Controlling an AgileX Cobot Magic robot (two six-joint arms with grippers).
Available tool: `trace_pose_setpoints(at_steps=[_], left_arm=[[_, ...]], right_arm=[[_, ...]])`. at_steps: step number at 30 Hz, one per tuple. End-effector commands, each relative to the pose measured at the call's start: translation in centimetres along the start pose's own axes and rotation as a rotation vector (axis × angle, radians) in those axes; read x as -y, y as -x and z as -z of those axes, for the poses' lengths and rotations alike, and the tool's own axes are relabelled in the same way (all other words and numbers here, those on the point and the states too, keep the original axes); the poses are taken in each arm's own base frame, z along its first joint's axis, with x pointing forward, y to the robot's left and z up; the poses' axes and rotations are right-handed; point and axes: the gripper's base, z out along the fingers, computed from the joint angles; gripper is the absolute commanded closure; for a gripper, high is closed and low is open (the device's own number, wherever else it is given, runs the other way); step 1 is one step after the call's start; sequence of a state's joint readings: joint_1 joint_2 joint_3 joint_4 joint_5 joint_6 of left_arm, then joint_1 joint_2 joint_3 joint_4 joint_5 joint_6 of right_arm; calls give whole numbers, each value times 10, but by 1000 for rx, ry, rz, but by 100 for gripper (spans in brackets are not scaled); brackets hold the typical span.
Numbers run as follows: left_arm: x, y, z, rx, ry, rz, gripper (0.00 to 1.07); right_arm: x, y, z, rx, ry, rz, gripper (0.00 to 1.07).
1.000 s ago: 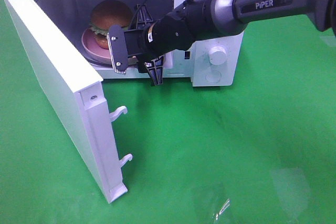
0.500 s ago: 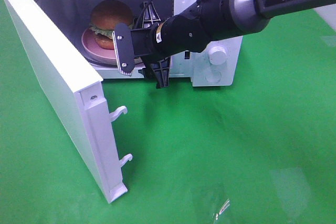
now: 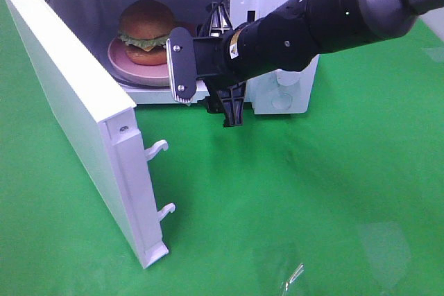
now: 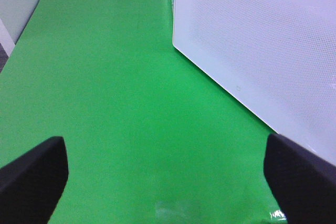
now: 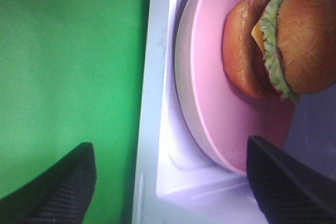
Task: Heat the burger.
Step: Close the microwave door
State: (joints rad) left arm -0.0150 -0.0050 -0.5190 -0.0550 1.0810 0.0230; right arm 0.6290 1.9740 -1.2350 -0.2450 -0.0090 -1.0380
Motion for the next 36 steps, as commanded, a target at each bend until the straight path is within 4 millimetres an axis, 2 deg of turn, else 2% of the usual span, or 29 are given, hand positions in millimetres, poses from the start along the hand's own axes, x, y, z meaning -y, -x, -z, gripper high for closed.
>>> trace_pose_setpoints(at_steps=[1,7,9,12,15,18,20,22,23,24,26,31,36], left_arm=[[1,-1,2,30,-10,3,14],[1,-1,2,30,-10,3,14],[1,-1,2,30,-10,3,14],[1,-1,2,30,-10,3,14],[1,-1,2,30,-10,3,14],[1,-1,2,30,-10,3,14],[1,-1,2,30,-10,3,14],[1,-1,2,30,-10,3,14],[1,-1,2,30,-10,3,14],[1,-1,2,30,-10,3,14],[1,-1,2,30,-10,3,14],[1,-1,2,30,-10,3,14],[1,-1,2,30,-10,3,14]], right_arm=[[2,2,12,8,-15,-46,31],[-5,0,33,5,-6,-164,31],[-10,-2,47,0,4,-282,31],[-12,-3,51,-1,5,-321,31],[-16,-4,67,-5,8,-454,31],[-17,-5,75,-11,13,-509,31],[-17,-5,93,-27,18,-630,31],[-17,-5,93,-27,18,-630,31],[-16,-6,101,-36,21,-690,31],[-16,-6,101,-36,21,-690,31],[-14,-6,117,-67,39,-823,31],[-12,-6,131,-96,50,-896,31],[-12,-8,156,-170,89,-957,31]])
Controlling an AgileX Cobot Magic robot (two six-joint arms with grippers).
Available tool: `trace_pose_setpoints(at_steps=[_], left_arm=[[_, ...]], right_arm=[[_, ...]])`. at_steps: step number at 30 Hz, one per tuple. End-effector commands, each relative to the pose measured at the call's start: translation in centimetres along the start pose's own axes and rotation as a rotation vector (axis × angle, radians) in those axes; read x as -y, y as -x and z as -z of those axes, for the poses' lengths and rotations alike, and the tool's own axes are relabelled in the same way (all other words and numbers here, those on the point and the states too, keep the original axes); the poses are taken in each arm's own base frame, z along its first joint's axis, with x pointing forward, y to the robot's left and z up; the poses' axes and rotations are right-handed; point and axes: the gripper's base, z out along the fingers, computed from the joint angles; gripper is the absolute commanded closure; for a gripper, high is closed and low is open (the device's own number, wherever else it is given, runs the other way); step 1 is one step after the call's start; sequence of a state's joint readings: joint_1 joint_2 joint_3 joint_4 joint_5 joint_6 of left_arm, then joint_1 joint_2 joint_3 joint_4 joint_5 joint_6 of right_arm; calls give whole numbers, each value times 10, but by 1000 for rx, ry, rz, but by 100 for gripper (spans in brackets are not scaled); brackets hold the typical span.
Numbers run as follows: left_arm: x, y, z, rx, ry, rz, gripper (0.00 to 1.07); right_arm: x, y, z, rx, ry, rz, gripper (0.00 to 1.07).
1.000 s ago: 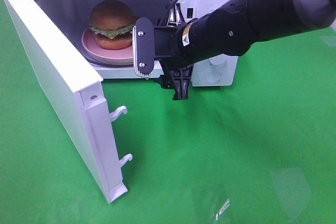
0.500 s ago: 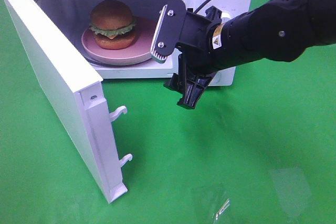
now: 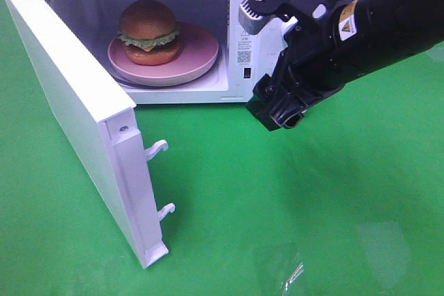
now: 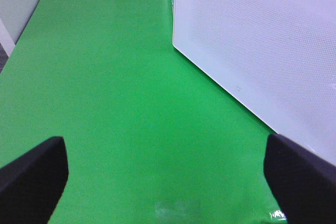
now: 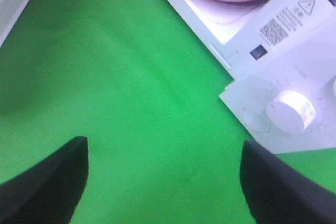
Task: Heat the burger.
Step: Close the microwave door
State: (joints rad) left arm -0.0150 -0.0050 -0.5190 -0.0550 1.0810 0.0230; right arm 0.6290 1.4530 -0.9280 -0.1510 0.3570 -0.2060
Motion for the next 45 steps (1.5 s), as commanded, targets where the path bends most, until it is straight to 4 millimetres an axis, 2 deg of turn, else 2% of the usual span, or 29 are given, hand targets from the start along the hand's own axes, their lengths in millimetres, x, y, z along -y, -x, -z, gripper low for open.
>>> trace_pose_setpoints(at_steps=[1,7,19,22,27,28,35,36,37,38,42,43,44,45], left_arm=[[1,-1,2,30,-10,3,14],[1,-1,2,30,-10,3,14],[1,-1,2,30,-10,3,14],[1,-1,2,30,-10,3,14],[1,-1,2,30,-10,3,14],[1,-1,2,30,-10,3,14],[1,-1,2,30,-10,3,14],[1,-1,2,30,-10,3,14],[1,-1,2,30,-10,3,14],[1,-1,2,30,-10,3,14],[1,-1,2,30,-10,3,14],[1,-1,2,30,-10,3,14],[1,-1,2,30,-10,3,14],[1,-1,2,30,-10,3,14]], right_arm=[[-1,-2,7,-27,6,-27,31],[0,-12,35,-137,12,-97,31],[0,-24,71,-237,6,-170,31],[0,-27,75,-247,5,-169,31],[-3,-37,93,-197,-8,-175,31],[-4,-43,102,-170,-16,-179,31],[-7,-66,119,-129,-38,-216,31],[-3,-75,123,-129,-61,-261,31],[-3,-75,123,-129,-61,-261,31],[3,-86,129,-128,-99,-318,31],[8,-98,141,-98,-156,-388,31],[8,-105,152,-61,-189,-441,31],[8,-105,152,-61,-189,-441,31],[8,-113,161,-29,-226,-515,31]])
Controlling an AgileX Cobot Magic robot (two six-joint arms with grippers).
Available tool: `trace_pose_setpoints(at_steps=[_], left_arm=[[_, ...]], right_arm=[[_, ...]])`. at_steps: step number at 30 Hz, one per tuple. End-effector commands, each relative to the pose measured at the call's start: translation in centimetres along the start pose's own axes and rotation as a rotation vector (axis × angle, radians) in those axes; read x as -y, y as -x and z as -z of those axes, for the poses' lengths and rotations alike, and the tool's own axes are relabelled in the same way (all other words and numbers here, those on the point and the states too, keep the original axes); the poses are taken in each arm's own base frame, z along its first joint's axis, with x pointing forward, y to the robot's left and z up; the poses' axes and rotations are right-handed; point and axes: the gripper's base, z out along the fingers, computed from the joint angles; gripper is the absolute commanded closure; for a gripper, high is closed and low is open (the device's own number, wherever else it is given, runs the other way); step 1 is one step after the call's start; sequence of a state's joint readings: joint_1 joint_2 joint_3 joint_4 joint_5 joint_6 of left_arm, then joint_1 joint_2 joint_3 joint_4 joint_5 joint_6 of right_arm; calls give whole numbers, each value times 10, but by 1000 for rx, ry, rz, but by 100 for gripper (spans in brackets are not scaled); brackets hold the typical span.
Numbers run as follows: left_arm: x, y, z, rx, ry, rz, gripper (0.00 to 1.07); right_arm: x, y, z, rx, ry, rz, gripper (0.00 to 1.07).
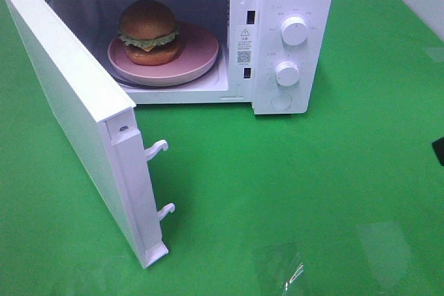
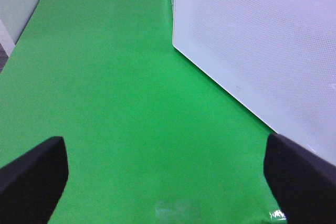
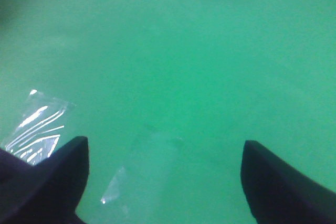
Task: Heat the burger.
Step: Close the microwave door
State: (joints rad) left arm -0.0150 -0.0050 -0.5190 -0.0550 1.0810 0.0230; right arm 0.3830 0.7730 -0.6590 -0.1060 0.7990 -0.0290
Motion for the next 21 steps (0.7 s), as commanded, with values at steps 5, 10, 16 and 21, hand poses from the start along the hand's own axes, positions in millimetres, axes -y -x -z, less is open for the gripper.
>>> trace_pose_setpoints(at_steps=[5,10,16,21], left_arm=[[1,-1,2,30,-10,3,14],[1,-1,2,30,-10,3,14],[1,-1,2,30,-10,3,14],[1,-1,2,30,-10,3,14]], right_arm=[[14,-35,34,157,-127,-223,31],[15,-48,41,196,-173,-261,31],[11,-70,59,320,-243,-315,31],[6,-75,68,375,-245,-353,31]])
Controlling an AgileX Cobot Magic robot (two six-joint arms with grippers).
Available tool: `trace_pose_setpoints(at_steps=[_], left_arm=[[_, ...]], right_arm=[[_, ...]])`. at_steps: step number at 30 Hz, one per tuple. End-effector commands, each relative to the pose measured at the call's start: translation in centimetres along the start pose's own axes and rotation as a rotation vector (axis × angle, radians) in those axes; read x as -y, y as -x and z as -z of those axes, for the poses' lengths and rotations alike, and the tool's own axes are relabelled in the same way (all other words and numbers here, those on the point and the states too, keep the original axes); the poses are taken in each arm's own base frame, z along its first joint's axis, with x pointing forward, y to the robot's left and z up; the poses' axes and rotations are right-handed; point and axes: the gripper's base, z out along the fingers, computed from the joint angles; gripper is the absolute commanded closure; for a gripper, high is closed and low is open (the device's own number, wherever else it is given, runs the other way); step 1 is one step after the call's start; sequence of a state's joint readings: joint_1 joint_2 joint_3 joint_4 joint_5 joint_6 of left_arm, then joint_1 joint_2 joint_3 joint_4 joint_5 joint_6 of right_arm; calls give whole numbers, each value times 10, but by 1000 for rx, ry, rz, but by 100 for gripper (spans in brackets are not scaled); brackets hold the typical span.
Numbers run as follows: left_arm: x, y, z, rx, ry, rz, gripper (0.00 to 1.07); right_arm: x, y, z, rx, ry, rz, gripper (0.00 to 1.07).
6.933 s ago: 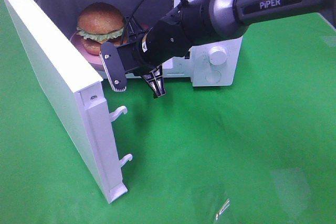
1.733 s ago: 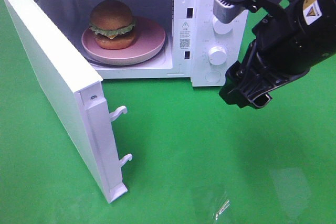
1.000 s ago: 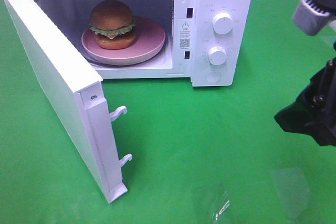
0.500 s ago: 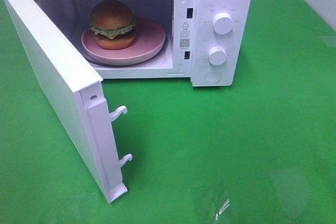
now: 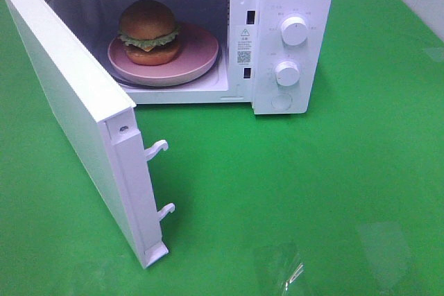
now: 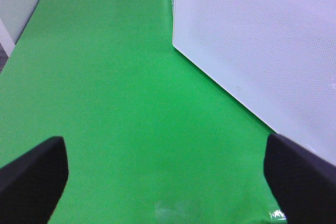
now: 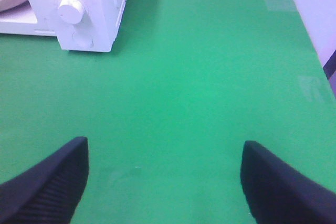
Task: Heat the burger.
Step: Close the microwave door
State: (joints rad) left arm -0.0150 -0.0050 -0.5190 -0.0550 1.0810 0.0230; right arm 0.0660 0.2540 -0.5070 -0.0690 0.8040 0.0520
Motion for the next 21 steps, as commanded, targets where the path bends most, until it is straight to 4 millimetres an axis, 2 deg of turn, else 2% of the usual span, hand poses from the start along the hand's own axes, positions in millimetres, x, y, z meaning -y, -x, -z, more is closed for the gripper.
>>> trace_pose_setpoints(at_steps=[1,11,15,21], left_arm=[[1,-1,2,30,-10,3,14],[1,-1,2,30,-10,3,14],[1,-1,2,30,-10,3,14],[1,-1,2,30,-10,3,14]], right_arm=[[-1,-4,11,47,5,-56,31],[-3,-12,30,112,18,-81,31],[-3,-27,33,60,20,-84,31],[-4,-34,41,111,-4,-103,31]])
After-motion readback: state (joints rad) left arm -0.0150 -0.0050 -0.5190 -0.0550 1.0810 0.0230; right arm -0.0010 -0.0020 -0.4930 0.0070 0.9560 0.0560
